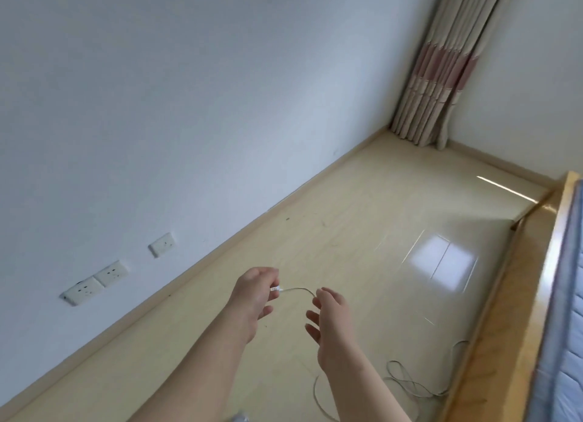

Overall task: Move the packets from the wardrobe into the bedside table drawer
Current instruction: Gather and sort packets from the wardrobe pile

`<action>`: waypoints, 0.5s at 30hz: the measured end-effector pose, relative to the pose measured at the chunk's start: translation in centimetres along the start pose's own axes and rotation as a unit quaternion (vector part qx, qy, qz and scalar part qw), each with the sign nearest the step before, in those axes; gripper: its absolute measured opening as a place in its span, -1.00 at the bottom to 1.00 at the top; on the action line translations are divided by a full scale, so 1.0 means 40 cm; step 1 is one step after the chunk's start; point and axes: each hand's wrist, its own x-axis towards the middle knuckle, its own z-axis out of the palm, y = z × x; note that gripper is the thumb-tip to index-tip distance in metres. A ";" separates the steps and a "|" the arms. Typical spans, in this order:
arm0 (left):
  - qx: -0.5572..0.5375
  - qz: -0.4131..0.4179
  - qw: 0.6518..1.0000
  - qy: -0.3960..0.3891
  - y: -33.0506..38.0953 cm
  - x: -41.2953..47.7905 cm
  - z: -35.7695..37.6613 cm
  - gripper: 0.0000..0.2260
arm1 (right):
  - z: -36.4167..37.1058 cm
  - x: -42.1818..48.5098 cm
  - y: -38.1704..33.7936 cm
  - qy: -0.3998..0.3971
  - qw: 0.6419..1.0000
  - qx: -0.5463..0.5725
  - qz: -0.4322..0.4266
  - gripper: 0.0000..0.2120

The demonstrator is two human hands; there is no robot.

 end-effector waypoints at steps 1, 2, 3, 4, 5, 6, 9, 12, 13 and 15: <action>0.007 0.000 1.000 -0.013 0.028 0.041 0.038 -0.92 | -0.004 0.039 -0.028 0.015 1.000 0.014 0.006 -0.85; 0.017 0.000 0.999 -0.029 0.060 0.084 0.077 -0.92 | -0.007 0.083 -0.058 0.028 0.999 0.025 0.010 -0.85; 0.028 0.003 0.999 -0.046 0.094 0.131 0.118 -0.92 | -0.009 0.128 -0.093 0.039 0.999 0.034 0.011 -0.85; 0.035 0.007 0.997 -0.064 0.129 0.179 0.158 -0.91 | -0.009 0.176 -0.130 0.050 0.998 0.043 0.006 -0.86; 0.040 0.012 0.996 -0.080 0.167 0.227 0.199 -0.91 | -0.006 0.224 -0.175 0.061 0.997 0.050 -0.001 -0.87; 0.045 0.017 0.994 -0.096 0.210 0.272 0.237 -0.91 | -0.001 0.268 -0.225 0.070 0.996 0.055 -0.011 -0.87; 0.071 0.028 0.989 -0.130 0.344 0.411 0.346 -0.90 | 0.019 0.402 -0.386 0.093 0.993 0.073 -0.032 -0.86; 0.099 0.051 0.983 -0.143 0.448 0.498 0.429 -0.90 | 0.025 0.477 -0.517 0.099 0.989 0.094 -0.056 -0.83; 0.109 0.059 0.981 -0.153 0.484 0.538 0.473 -0.90 | 0.020 0.515 -0.563 0.106 0.987 0.104 -0.063 -0.83; 0.127 0.046 0.975 -0.176 0.542 0.602 0.558 -0.90 | -0.004 0.582 -0.632 0.131 0.981 0.127 -0.061 -0.82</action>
